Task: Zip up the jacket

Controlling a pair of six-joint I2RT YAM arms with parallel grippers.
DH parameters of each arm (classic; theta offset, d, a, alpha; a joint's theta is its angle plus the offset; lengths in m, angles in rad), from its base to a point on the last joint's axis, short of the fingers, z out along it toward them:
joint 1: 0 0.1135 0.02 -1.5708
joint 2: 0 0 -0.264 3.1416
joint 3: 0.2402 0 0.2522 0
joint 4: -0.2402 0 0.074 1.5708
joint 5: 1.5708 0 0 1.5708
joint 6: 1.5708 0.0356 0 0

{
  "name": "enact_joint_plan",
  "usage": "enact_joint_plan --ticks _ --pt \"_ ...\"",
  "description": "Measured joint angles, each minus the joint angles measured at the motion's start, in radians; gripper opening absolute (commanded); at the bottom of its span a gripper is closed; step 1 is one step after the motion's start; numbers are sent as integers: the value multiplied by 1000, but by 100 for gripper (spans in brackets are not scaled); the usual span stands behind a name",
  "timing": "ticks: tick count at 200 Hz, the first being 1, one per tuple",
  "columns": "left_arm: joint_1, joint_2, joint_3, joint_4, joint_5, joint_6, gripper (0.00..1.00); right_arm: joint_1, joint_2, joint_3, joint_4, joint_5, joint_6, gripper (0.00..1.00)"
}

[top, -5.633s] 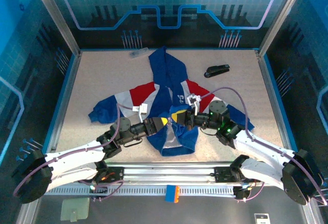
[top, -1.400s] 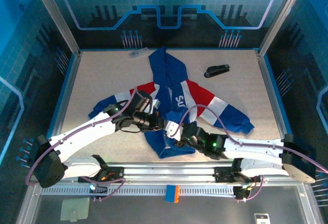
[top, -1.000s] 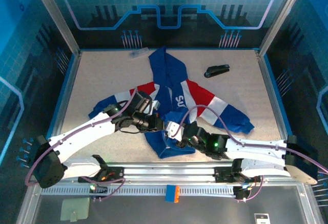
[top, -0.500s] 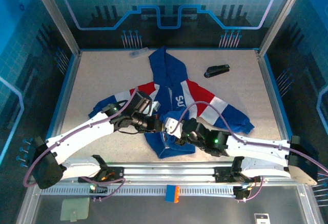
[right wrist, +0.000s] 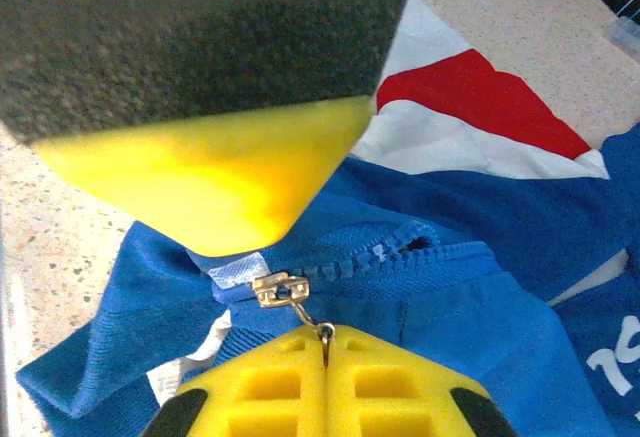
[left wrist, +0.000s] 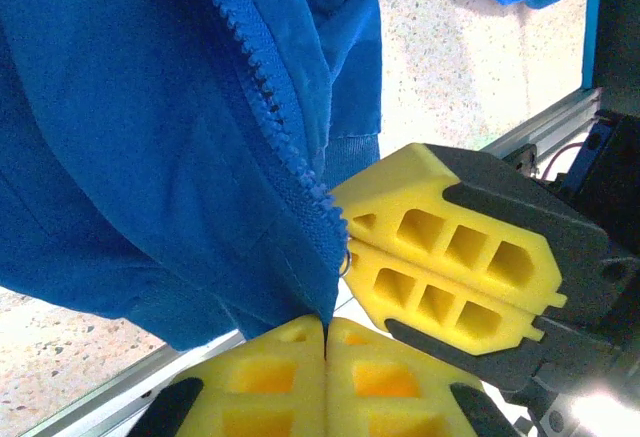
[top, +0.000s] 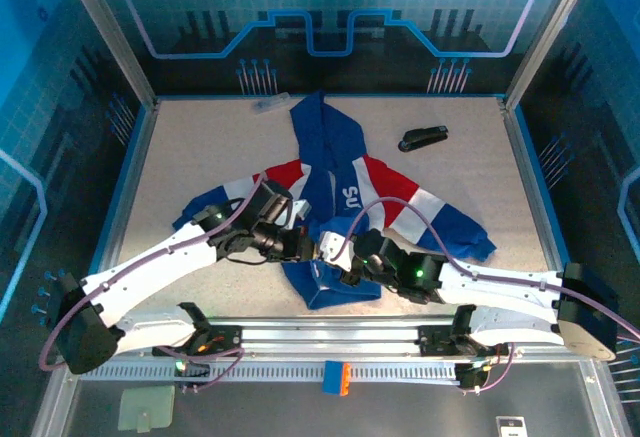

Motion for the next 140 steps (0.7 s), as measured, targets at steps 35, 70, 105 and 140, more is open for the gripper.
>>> enact_joint_plan --ticks 35,70,105,140 --pt "-2 -20 -39 38 9 -20 30 -2 19 -2 16 -46 24 0" --pt "-2 -74 -66 55 -6 -42 45 -5 34 -14 30 -73 39 0" --pt "-7 -163 -109 93 -70 -72 51 -10 39 -15 37 -83 46 0" --pt "-55 -263 -246 201 -172 -118 52 -18 40 -16 40 -89 53 0"
